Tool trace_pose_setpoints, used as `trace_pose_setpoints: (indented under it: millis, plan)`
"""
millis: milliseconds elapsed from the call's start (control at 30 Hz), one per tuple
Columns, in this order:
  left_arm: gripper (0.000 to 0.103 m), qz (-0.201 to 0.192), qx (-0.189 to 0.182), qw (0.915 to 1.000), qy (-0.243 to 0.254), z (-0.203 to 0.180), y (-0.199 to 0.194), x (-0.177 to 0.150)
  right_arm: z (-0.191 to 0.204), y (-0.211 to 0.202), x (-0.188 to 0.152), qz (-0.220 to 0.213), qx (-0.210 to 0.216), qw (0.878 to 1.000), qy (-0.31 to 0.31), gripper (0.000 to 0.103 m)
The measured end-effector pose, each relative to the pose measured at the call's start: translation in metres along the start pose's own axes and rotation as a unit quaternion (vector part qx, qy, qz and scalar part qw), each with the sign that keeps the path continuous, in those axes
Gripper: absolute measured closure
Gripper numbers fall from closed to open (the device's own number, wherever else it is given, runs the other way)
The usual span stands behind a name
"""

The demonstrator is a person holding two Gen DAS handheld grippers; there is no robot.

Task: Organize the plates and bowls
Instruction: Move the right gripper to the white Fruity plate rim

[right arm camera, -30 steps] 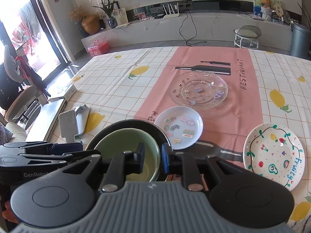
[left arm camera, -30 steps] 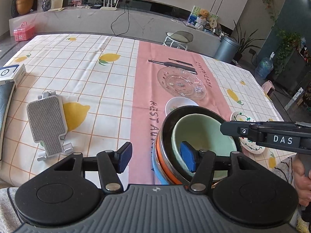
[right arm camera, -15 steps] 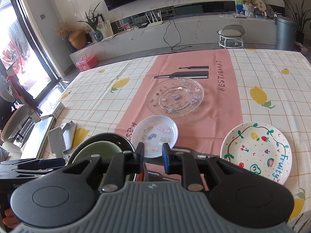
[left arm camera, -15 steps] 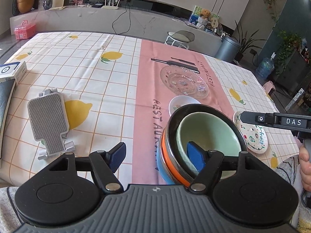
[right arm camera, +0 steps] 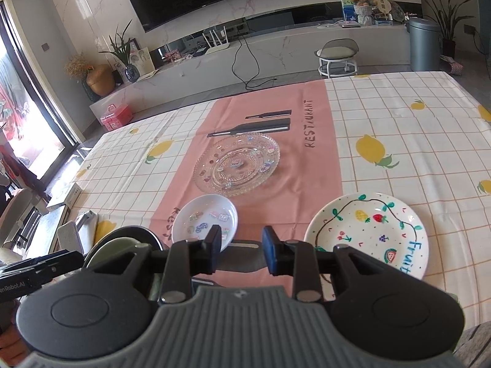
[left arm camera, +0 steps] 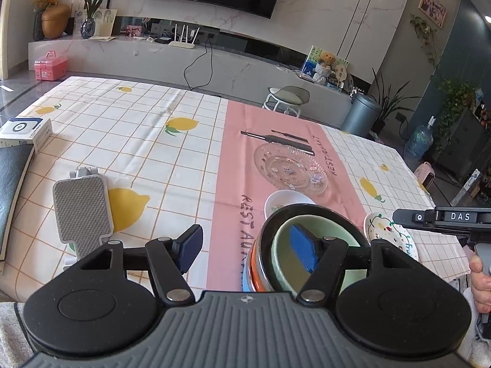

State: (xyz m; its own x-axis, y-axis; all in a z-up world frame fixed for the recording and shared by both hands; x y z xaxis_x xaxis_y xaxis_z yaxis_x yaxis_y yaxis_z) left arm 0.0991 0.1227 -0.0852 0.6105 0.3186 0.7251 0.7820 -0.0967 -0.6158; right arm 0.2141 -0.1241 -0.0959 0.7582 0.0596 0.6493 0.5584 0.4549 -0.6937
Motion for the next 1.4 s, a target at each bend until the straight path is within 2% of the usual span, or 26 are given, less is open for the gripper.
trace_pose_setpoints:
  millis: [167, 367, 500, 600, 733, 833, 933, 1067, 1133, 1267, 1400]
  plan:
    - [0.026, -0.003, 0.010, 0.9999, -0.007, 0.003, 0.003, 0.004, -0.011, 0.001, 0.000, 0.002, -0.001, 1.000, 0.010, 0.073]
    - [0.026, -0.003, -0.006, 0.9993, -0.036, 0.007, -0.003, 0.009, -0.020, 0.000, 0.001, 0.004, -0.004, 1.000, 0.018, 0.072]
    - [0.026, -0.014, -0.019, 0.9984, -0.051, -0.004, -0.013, 0.018, -0.026, -0.003, 0.003, -0.001, -0.013, 1.000, 0.023, 0.072]
    - [0.026, -0.009, -0.035, 0.9988, -0.034, -0.028, -0.019, 0.027, -0.032, -0.005, 0.005, -0.003, -0.017, 1.000, 0.025, 0.071]
    - [0.028, 0.006, -0.055, 0.9982, 0.022, -0.071, -0.017, 0.032, -0.048, -0.013, 0.010, -0.010, -0.028, 0.999, 0.042, 0.068]
    - [0.030, 0.031, -0.063, 0.9957, 0.061, -0.104, -0.005, 0.031, -0.073, -0.020, 0.014, -0.021, -0.063, 0.996, 0.060, 0.054]
    - [0.033, 0.073, -0.067, 0.9924, 0.073, -0.130, 0.014, 0.022, -0.102, -0.026, 0.016, -0.028, -0.112, 0.991, 0.069, 0.050]
    - [0.038, 0.130, -0.060, 0.9858, 0.087, -0.160, 0.041, 0.008, -0.145, -0.031, 0.013, -0.021, -0.151, 0.982, 0.107, 0.043]
    - [0.046, 0.160, -0.046, 0.9828, 0.080, -0.169, 0.058, 0.000, -0.162, -0.031, 0.010, -0.012, -0.159, 0.979, 0.129, 0.042]
    - [0.046, 0.196, -0.037, 0.9783, 0.057, -0.181, 0.092, -0.007, -0.178, -0.015, 0.000, 0.015, -0.146, 0.977, 0.157, 0.041]
    - [0.047, 0.208, -0.010, 0.9768, 0.049, -0.187, 0.121, -0.010, -0.177, 0.002, -0.004, 0.035, -0.139, 0.978, 0.153, 0.042]
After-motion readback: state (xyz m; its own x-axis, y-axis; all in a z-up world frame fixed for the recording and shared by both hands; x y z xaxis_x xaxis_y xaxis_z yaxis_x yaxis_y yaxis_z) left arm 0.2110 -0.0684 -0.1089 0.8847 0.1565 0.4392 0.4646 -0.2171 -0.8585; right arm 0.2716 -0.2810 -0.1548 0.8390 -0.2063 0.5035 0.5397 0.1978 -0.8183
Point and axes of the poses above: each gripper's, at about its wrist camera, not at the fingertips, and y roughly the way its jaws point, z to its left, x to its top, the point moved 9 cm from there along y, roughly the way its jaws point, and after that the axes turned 3 degrees about -x, right-handed, at the moved point
